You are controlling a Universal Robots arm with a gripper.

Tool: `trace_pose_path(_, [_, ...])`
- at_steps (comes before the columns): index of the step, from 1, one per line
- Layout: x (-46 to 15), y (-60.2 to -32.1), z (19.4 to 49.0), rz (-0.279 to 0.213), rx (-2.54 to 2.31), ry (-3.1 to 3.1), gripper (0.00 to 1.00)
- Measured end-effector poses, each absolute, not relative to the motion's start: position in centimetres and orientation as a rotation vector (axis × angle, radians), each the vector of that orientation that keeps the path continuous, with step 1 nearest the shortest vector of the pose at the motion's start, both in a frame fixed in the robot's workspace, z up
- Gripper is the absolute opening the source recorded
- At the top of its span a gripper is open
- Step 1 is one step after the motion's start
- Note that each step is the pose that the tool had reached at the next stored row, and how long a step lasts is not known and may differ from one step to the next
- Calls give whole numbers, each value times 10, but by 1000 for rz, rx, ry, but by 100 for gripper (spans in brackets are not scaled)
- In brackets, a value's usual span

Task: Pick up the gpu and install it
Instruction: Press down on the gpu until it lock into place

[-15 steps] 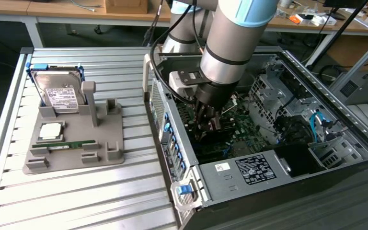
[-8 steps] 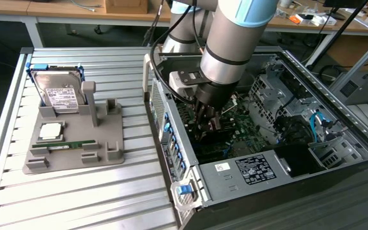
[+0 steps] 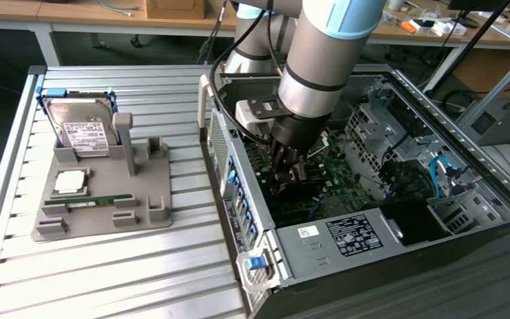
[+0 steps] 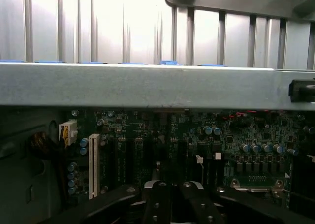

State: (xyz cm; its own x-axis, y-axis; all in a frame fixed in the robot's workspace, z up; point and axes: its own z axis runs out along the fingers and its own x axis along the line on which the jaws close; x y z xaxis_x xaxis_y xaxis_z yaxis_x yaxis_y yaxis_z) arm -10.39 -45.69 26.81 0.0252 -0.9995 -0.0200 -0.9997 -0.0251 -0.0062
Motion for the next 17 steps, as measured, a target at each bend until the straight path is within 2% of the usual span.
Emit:
trace_pose_path(5, [-103, -457, 288, 16, -2236, 2180, 11])
trace_pose_path(17, [-46, -457, 289, 40, -2246, 2191, 11])
